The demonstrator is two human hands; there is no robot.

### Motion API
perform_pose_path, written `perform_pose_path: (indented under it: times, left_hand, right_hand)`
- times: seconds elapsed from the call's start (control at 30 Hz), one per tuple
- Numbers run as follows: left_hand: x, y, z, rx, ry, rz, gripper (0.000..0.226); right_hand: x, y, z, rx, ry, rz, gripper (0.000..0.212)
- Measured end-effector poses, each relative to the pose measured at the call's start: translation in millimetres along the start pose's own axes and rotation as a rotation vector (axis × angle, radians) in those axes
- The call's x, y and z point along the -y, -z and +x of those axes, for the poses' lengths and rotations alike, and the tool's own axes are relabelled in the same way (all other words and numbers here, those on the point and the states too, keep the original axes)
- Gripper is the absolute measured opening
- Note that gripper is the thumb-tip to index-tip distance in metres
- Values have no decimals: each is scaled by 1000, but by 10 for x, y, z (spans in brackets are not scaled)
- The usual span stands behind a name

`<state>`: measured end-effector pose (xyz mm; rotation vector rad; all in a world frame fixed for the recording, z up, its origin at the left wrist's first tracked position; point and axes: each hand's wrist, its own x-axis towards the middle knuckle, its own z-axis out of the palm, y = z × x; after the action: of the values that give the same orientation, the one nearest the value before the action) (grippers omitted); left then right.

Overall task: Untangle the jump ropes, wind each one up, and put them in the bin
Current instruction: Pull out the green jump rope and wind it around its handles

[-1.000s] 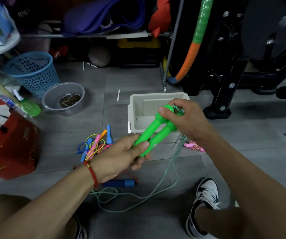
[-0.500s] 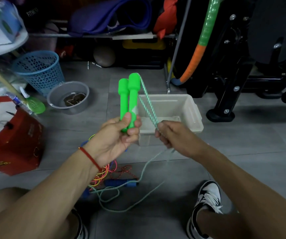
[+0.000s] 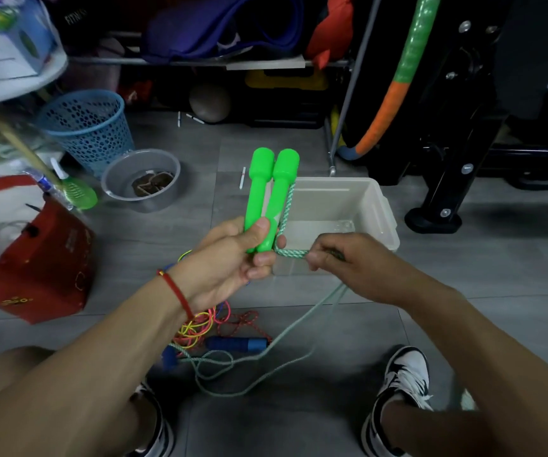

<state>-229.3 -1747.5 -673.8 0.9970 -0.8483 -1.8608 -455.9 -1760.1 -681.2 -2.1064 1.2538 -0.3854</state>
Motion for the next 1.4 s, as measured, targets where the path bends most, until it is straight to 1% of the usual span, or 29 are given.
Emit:
perform_pose_path:
  times: [0.07,0.13,0.23,0.3,0.33,0.4,0.47,0.53,0.6,0.7,0.77,0.8,0.83,0.9,0.93,0.97,1.0,1.03,1.07,1.1,1.13,1.2,1.3,1.37,1.4]
  left_hand:
    - [-11,78,-18,19,6,121,17]
    - [-9,126,-26,62,49,184,23]
    - [24,179,-16,103,85,316,28]
    - [-17,236,-5,92,75,338,29]
    - [-68,273,-2,88,63,317,28]
    - [-174,360,-14,95,38,277,28]
    - [-182,462,-14,78,32,325,31]
    - [-99,563,0,23,28,443,33]
    - [-38,669,20,-41,3,556,29]
    - [-142,845,23,-180,-98,656,20]
    - [-228,980,7,-260,-168,717,21]
    - [-237,1039,-9,-281,-189,770,21]
    - [-227,1079,-28,-294,-193,836,21]
    - [-167,1103,-62,-296,-148,938,21]
    - [-135,1089,-84,-290,-127,966,22]
    - [-115,1058,-117,-282,-125,998,24]
    - [-95,1047,-138,-276,-142,1038,25]
    - [-88,1029,-169,-265,-160,1087,24]
    - [-91,1023,-189,-258,-176,1129,21]
    - [-105,1010,-232,-255,-175,1142,17]
    - [-108,1006,-264,-247,-174,1119,13]
    - [-111,988,-325,-228,-186,1022,9]
    - [-111,912,-427,-219,-178,897,10]
    - [-104,836,-481,-186,-172,795,14]
    - [-91,793,-502,-156,-183,754,15]
  right_hand:
    - [-69,89,-35,-39,18,-111,21]
    - [-131,138,-50,-51,21,-188,22]
    - [-173,163,-67,-7,36,-295,20]
    - [-192,206,-93,-3,23,-318,26]
    - [-187,254,-112,-24,4,-275,32]
    - [-180,358,-152,-43,-69,-79,43]
    - [-153,407,-187,27,-137,77,45]
    - [-153,359,-228,185,-196,90,43]
    - [-161,285,-263,324,-250,95,43]
    - [-216,257,-338,358,-242,108,51]
    - [-190,235,-410,364,-250,134,54]
    - [-175,201,-456,352,-249,189,56]
    - [-156,164,-500,301,-256,280,61]
    - [-98,162,-563,89,-295,466,68]
    - [-53,194,-590,8,-288,486,60]
    - [-1,259,-601,-42,-257,382,46]
    - [76,341,-599,-66,-203,201,33]
    - [146,432,-597,-74,-132,-42,27]
    - [224,524,-591,-83,-84,-272,26]
    - [312,608,-583,-92,-62,-428,27]
    - [391,694,-565,-102,-66,-489,30]
    - [474,877,-526,-116,-96,-464,34]
    - [572,1058,-490,-79,-100,-431,33]
    - [650,1064,-475,-41,-98,-280,25]
    - [659,1028,-466,13,-136,-170,23]
